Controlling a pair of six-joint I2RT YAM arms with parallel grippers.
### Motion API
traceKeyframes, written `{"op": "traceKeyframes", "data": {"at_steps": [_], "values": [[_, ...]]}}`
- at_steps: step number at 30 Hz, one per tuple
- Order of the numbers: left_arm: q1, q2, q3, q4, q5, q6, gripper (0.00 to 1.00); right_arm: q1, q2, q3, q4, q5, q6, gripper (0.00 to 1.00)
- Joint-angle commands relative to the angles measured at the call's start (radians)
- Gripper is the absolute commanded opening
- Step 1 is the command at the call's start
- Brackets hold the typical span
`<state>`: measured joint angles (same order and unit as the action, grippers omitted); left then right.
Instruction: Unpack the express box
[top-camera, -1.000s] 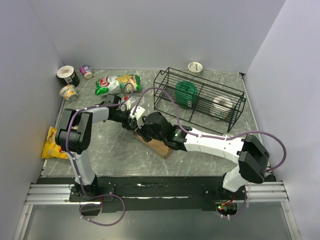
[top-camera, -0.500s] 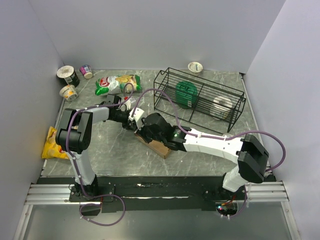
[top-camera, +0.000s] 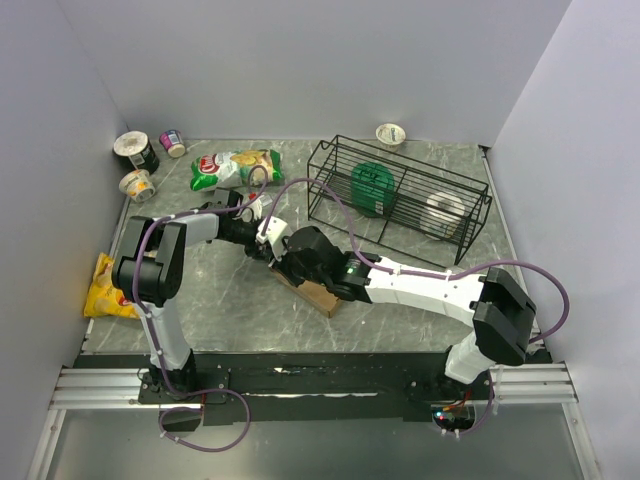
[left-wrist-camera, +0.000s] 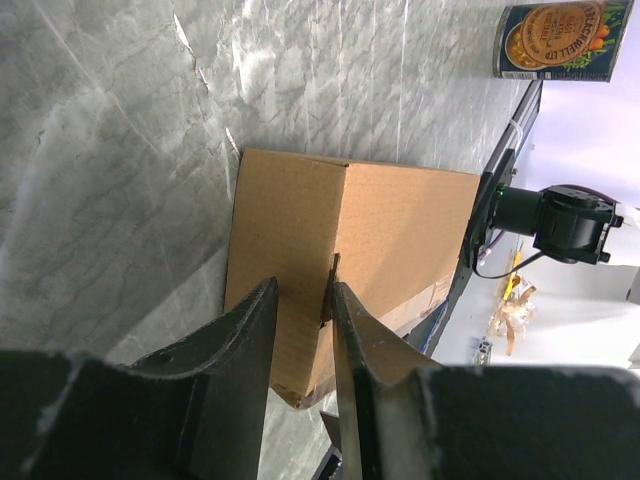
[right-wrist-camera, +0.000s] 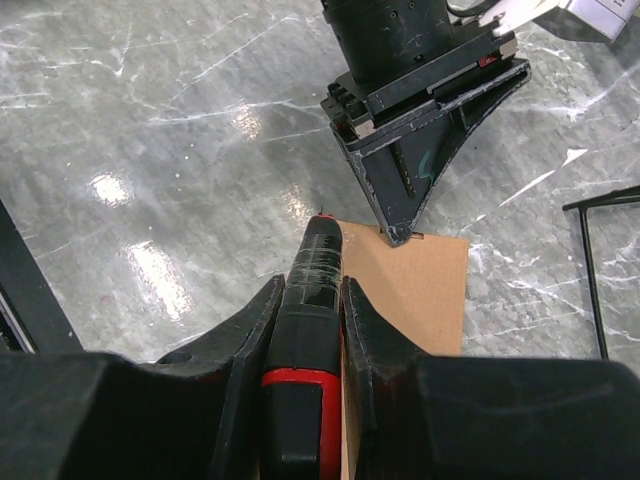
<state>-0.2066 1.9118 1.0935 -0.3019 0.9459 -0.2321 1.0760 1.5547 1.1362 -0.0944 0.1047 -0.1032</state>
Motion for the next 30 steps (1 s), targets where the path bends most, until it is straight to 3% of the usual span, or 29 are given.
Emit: {"op": "traceKeyframes", "data": {"at_steps": [1,30], "values": [[-0.005,0.043,-0.003,0.001,-0.125,0.025,0.33,0.009,0.005,0.007,0.039,0.016,-0.016,0.00],[-0.004,0.062,0.005,-0.005,-0.137,0.027,0.32,-0.007,0.005,-0.018,-0.039,-0.008,-0.039,0.00]]}}
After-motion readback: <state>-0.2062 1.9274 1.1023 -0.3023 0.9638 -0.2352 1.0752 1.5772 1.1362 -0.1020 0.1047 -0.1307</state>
